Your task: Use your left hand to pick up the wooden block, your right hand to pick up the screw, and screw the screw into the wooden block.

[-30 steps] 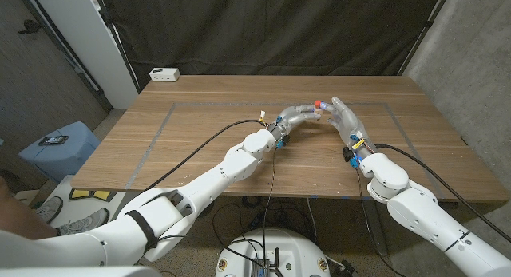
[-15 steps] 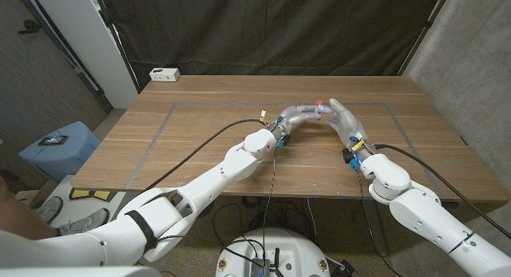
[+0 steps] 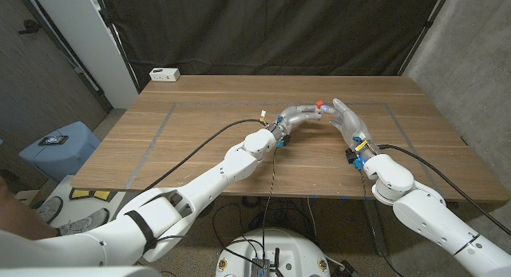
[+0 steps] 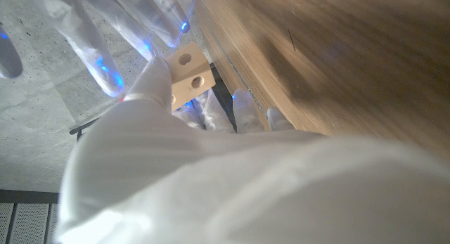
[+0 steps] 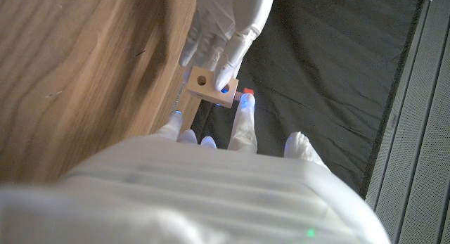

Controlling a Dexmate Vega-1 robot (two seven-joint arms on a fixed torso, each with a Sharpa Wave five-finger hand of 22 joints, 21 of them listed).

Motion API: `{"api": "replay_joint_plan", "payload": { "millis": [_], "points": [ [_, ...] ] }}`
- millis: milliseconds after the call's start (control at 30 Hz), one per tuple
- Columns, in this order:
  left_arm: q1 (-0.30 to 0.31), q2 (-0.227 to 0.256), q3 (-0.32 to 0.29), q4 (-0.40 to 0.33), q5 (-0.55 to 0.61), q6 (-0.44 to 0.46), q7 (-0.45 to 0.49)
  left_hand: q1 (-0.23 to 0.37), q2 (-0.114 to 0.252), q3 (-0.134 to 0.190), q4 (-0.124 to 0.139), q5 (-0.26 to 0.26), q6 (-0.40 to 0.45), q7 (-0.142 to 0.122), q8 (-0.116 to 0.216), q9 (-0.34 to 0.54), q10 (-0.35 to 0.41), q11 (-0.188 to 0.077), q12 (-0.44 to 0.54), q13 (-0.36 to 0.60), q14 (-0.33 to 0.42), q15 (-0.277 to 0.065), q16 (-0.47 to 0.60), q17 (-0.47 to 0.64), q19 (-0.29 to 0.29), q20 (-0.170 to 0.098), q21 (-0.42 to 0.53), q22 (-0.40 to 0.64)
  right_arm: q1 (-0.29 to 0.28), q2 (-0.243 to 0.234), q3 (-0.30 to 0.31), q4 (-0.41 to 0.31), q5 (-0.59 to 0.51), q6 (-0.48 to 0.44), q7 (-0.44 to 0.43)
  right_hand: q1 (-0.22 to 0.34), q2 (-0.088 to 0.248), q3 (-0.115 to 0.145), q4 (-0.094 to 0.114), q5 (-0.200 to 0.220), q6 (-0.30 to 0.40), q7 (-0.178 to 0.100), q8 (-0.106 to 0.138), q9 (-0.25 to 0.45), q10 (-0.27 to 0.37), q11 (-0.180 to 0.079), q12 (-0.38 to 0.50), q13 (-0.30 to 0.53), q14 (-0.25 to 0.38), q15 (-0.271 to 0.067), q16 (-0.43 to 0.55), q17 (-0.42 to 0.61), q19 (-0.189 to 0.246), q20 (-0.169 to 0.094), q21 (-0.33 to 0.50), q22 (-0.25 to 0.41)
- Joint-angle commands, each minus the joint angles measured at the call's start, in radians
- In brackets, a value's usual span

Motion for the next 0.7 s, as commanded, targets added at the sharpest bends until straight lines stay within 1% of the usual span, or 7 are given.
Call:
{"api": "replay_joint_plan", "payload": {
  "millis": [33,267,333,433,500,567,700],
  "points": [
    [0.004,0.004,0.001,-0.009,0.0,0.004,-0.001,0.008,0.007,0.008,0.001,0.01,0.007,-0.001,0.007,0.002,0.009,-0.003,0.012,0.005,0.005,-0.073,0.004,0.003,0.005,-0.001,0.007,0.004,-0.021,-0.006,0.029,-0.003,-0.006,-0.003,-0.019,0.007,0.009,0.012,0.001,0.001,-0.01,-0.011,-0.011,0.003,0.003,0.003,0.002,0.0,-0.119,-0.004,0.009,-0.001,0.008,-0.001,0.001,0.001],
    [0.009,0.009,0.001,-0.019,0.001,0.009,0.003,0.011,0.007,0.008,-0.001,0.01,0.008,-0.001,0.007,0.002,0.01,-0.002,0.013,0.006,0.003,-0.073,0.003,0.003,0.006,0.0,0.007,0.004,-0.015,-0.003,0.03,0.012,-0.011,0.002,-0.013,0.007,0.008,0.014,0.0,0.001,-0.039,-0.024,-0.023,0.003,-0.002,0.006,-0.002,0.0,-0.119,-0.003,0.008,0.0,0.01,0.0,0.0,0.0],
    [0.009,0.009,0.001,-0.021,0.001,0.01,0.001,0.011,0.007,0.008,-0.001,0.01,0.008,-0.001,0.007,0.002,0.011,-0.002,0.013,0.006,0.003,-0.073,0.003,0.003,0.006,-0.001,0.007,0.004,-0.006,-0.002,0.028,0.023,-0.01,0.005,-0.002,0.006,0.008,0.015,0.0,0.001,-0.055,-0.027,-0.028,0.003,-0.008,0.006,-0.005,0.0,-0.122,-0.002,0.007,0.0,0.007,0.001,-0.003,0.0],
    [0.01,0.01,0.001,-0.022,0.001,0.011,0.002,0.012,0.006,0.008,-0.002,0.01,0.009,0.0,0.008,0.002,0.011,-0.002,0.013,0.006,0.003,-0.072,0.003,0.003,0.006,-0.001,0.007,0.004,0.003,-0.003,0.026,0.034,-0.009,0.01,0.011,0.003,0.005,0.015,0.001,0.0,-0.081,-0.038,-0.034,0.003,-0.018,0.007,-0.01,0.001,-0.126,0.0,0.005,0.002,0.005,0.005,-0.005,0.001],
    [0.011,0.011,0.002,-0.025,0.001,0.013,0.002,0.012,0.007,0.008,-0.001,0.009,0.009,0.0,0.007,0.002,0.012,-0.002,0.014,0.006,0.004,-0.072,0.003,0.003,0.006,-0.001,0.007,0.004,0.01,-0.004,0.024,0.042,-0.008,0.014,0.022,-0.002,0.003,0.014,0.003,-0.001,-0.106,-0.046,-0.037,0.003,-0.031,0.006,-0.014,0.001,-0.133,0.002,0.003,0.004,-0.004,0.011,-0.009,0.001],
    [0.012,0.012,0.001,-0.027,0.001,0.015,0.003,0.012,0.007,0.008,-0.001,0.009,0.009,0.0,0.007,0.002,0.012,-0.002,0.014,0.006,0.003,-0.072,0.003,0.003,0.006,-0.002,0.007,0.004,0.018,-0.005,0.02,0.048,-0.008,0.015,0.031,-0.007,0.001,0.014,0.005,-0.001,-0.124,-0.046,-0.037,0.003,-0.042,0.007,-0.017,0.001,-0.141,0.003,0.001,0.005,-0.011,0.014,-0.012,0.001],
    [0.014,0.015,0.001,-0.034,0.001,0.02,0.005,0.013,0.007,0.008,-0.002,0.009,0.01,0.0,0.008,0.002,0.012,-0.002,0.014,0.007,0.003,-0.07,0.004,0.003,0.006,0.0,0.007,0.004,0.033,-0.007,0.013,0.06,-0.01,0.019,0.047,-0.022,-0.004,0.009,0.013,-0.003,-0.174,-0.062,-0.039,0.003,-0.07,0.01,-0.022,0.002,-0.158,0.01,-0.002,0.008,-0.032,0.019,-0.017,0.001]
  ]
}}
